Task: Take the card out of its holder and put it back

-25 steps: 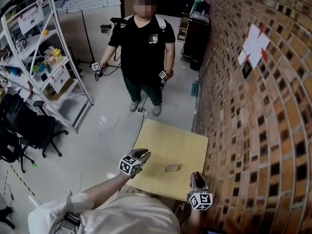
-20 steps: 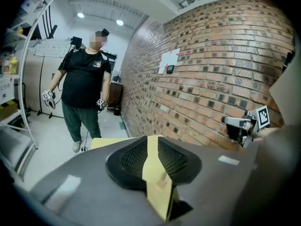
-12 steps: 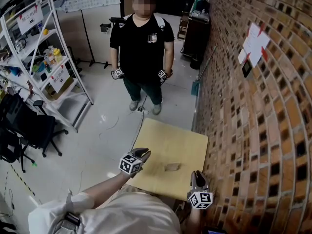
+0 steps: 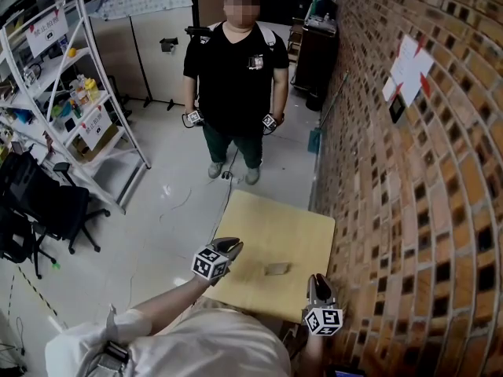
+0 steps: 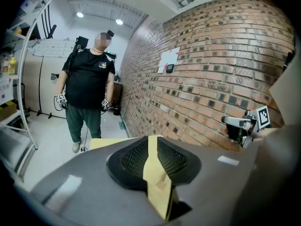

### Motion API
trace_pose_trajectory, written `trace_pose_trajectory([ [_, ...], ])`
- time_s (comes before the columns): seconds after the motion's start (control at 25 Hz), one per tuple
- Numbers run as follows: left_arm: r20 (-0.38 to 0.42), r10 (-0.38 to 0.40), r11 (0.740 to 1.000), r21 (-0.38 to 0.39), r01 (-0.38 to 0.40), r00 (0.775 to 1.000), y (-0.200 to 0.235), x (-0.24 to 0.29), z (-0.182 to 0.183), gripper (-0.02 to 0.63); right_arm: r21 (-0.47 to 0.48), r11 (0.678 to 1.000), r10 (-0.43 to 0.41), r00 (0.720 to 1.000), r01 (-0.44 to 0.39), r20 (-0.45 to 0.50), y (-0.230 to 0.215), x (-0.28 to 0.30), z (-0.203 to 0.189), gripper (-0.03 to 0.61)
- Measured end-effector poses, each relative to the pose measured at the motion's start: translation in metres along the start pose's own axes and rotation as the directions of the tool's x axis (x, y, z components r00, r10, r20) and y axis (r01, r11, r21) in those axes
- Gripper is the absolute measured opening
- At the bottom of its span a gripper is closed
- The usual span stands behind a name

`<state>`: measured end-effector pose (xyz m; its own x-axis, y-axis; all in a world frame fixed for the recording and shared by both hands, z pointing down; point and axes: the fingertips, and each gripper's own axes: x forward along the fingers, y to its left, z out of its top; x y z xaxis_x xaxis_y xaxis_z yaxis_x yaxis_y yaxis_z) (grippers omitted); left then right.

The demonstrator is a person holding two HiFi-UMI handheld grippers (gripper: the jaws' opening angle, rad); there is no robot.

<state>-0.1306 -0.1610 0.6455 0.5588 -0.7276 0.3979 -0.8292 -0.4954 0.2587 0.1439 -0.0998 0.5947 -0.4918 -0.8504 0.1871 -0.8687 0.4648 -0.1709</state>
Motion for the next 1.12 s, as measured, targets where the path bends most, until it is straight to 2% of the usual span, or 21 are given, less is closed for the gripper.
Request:
trace_pose_trajectory([
  [0.68, -0.011, -0.008, 1.0, -0.006, 0.008, 1.0, -0.006, 0.001, -0.004, 0.072, -0.014, 1.0, 0.002, 1.0, -0.002, -0.004, -0.001, -0.002, 0.0, 0.061],
  [1.12, -0.018, -0.007, 1.0, 0.021, 0.007, 1.0, -0.008, -0.003, 0.003, 0.067, -0.231, 0.973, 0.023, 1.0, -0.021, 0.005, 0.016, 0.005, 0.026, 0.061],
])
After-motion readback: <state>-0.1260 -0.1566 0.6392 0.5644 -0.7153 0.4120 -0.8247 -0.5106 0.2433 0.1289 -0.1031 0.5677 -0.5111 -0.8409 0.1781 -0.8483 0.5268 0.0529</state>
